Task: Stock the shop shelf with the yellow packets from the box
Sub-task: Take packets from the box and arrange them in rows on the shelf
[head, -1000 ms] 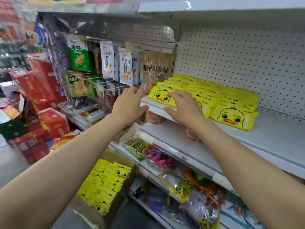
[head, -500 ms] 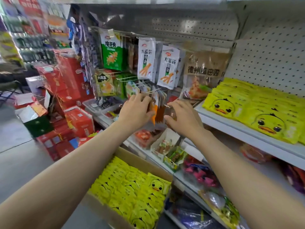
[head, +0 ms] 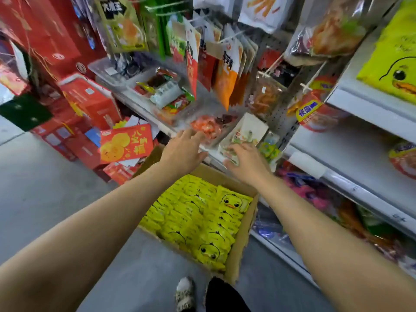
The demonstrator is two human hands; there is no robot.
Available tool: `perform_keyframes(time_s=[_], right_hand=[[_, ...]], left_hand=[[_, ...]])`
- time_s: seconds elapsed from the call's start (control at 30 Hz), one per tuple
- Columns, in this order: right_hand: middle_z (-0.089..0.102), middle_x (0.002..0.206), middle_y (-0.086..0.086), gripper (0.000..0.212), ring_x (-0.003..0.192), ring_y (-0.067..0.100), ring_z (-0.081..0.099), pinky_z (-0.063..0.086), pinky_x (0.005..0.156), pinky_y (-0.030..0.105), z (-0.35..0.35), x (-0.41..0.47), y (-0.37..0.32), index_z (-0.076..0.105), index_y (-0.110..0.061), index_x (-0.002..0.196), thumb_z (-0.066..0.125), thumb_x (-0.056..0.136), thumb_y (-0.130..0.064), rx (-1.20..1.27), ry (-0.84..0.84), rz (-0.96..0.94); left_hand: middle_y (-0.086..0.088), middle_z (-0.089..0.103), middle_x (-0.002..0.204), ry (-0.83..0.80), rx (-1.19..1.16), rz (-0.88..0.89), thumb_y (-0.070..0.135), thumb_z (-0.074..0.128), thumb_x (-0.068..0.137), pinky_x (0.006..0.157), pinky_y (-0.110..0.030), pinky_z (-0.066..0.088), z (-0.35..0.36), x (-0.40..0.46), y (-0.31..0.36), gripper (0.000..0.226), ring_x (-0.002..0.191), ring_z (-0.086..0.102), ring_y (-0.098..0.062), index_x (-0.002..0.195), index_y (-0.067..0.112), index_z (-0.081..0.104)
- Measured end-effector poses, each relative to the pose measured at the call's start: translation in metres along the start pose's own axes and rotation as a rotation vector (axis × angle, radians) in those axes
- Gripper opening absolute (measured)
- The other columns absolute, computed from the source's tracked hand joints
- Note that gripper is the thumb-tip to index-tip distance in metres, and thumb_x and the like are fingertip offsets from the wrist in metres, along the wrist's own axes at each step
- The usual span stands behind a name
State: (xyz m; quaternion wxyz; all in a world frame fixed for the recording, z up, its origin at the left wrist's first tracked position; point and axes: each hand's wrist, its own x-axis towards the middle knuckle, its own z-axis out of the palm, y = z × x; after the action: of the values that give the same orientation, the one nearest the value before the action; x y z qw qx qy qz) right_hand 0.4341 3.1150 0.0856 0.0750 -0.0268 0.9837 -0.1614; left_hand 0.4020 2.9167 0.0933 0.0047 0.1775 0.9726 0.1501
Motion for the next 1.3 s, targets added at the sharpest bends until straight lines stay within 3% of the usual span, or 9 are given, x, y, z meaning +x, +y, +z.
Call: perform_keyframes(time_s=[0.2, 0.4, 0.5, 0.57, 0.73, 0.87, 0.93, 1.07, 1.3], right_hand=[[0.058, 0.136, 0.008, 0.053, 0.126, 0.029, 0.053, 0.044, 0.099, 0.036, 0.115, 0.005, 0.058, 0.055, -0.019, 0.136, 0.064, 0.091, -0.046, 0.116, -0.286, 0.198], [0.040, 0.152, 0.008, 0.068, 0.139, 0.030, 0.037, 0.041, 0.105, 0.049, 0.198, 0.017, 0.110, 0.038, -0.018, 0.147, 0.065, 0.090, -0.045, 0.124, -0.375, 0.317], [0.035, 0.156, 0.010, 0.081, 0.142, 0.030, 0.033, 0.037, 0.110, 0.046, 0.219, 0.026, 0.123, 0.028, -0.015, 0.153, 0.067, 0.089, -0.045, 0.073, -0.410, 0.301], [0.042, 0.149, 0.012, 0.078, 0.137, 0.033, 0.036, 0.037, 0.106, 0.043, 0.229, 0.028, 0.126, 0.035, -0.015, 0.149, 0.070, 0.086, -0.046, -0.006, -0.399, 0.297], [0.053, 0.128, 0.009, 0.033, 0.124, 0.030, 0.045, 0.044, 0.095, 0.038, 0.243, 0.023, 0.122, 0.067, -0.021, 0.118, 0.070, 0.089, -0.037, -0.045, -0.395, 0.249], [0.061, 0.107, 0.012, 0.013, 0.091, 0.028, 0.055, 0.038, 0.069, 0.032, 0.253, 0.023, 0.124, 0.052, -0.023, 0.098, 0.062, 0.095, -0.031, 0.221, -0.514, 0.359], [0.057, 0.100, 0.011, 0.013, 0.086, 0.024, 0.050, 0.036, 0.068, 0.031, 0.258, 0.020, 0.129, 0.050, -0.019, 0.102, 0.055, 0.099, -0.030, 0.307, -0.538, 0.419], [0.059, 0.125, 0.017, 0.038, 0.112, 0.034, 0.056, 0.046, 0.087, 0.040, 0.266, 0.015, 0.130, 0.050, -0.011, 0.133, 0.048, 0.103, -0.033, 0.433, -0.470, 0.529], [0.065, 0.110, 0.010, 0.036, 0.098, 0.027, 0.060, 0.044, 0.078, 0.033, 0.281, 0.010, 0.129, 0.059, -0.009, 0.120, 0.054, 0.100, -0.038, 0.600, -0.347, 0.578]], left_hand=[[-0.015, 0.053, 0.126, -0.224, -0.135, -0.114, 0.042, 0.062, 0.090, 0.099, -0.048, 0.041, 0.125, -0.006, -0.032, 0.049, 0.118, 0.048, -0.038, 0.131, 0.017, 0.052], [-0.018, 0.051, 0.131, -0.507, -0.239, -0.284, 0.044, 0.064, 0.089, 0.102, -0.044, 0.040, 0.237, -0.035, -0.054, 0.056, 0.125, 0.044, -0.038, 0.137, 0.017, 0.050], [-0.021, 0.050, 0.134, -0.576, -0.251, -0.349, 0.046, 0.062, 0.090, 0.103, -0.043, 0.039, 0.271, -0.047, -0.063, 0.059, 0.127, 0.044, -0.039, 0.139, 0.017, 0.048], [-0.022, 0.049, 0.136, -0.599, -0.242, -0.378, 0.046, 0.061, 0.091, 0.103, -0.044, 0.038, 0.282, -0.051, -0.065, 0.059, 0.130, 0.041, -0.039, 0.140, 0.017, 0.047], [-0.021, 0.048, 0.138, -0.588, -0.300, -0.433, 0.049, 0.063, 0.088, 0.102, -0.047, 0.041, 0.288, -0.053, -0.071, 0.061, 0.130, 0.041, -0.040, 0.138, 0.019, 0.049], [-0.022, 0.049, 0.135, -0.554, -0.303, -0.491, 0.043, 0.067, 0.087, 0.100, -0.045, 0.043, 0.287, -0.051, -0.081, 0.058, 0.124, 0.048, -0.040, 0.137, 0.017, 0.051], [-0.021, 0.047, 0.139, -0.575, -0.264, -0.491, 0.043, 0.068, 0.087, 0.102, -0.047, 0.043, 0.288, -0.050, -0.086, 0.059, 0.128, 0.044, -0.039, 0.138, 0.020, 0.051], [-0.015, 0.042, 0.146, -0.610, -0.206, -0.464, 0.043, 0.068, 0.086, 0.107, -0.048, 0.036, 0.298, -0.050, -0.095, 0.057, 0.138, 0.029, -0.037, 0.139, 0.028, 0.050], [0.005, 0.044, 0.147, -0.714, -0.018, -0.345, 0.049, 0.069, 0.083, 0.108, -0.047, 0.035, 0.311, -0.047, -0.106, 0.054, 0.138, 0.024, -0.032, 0.134, 0.041, 0.052]])
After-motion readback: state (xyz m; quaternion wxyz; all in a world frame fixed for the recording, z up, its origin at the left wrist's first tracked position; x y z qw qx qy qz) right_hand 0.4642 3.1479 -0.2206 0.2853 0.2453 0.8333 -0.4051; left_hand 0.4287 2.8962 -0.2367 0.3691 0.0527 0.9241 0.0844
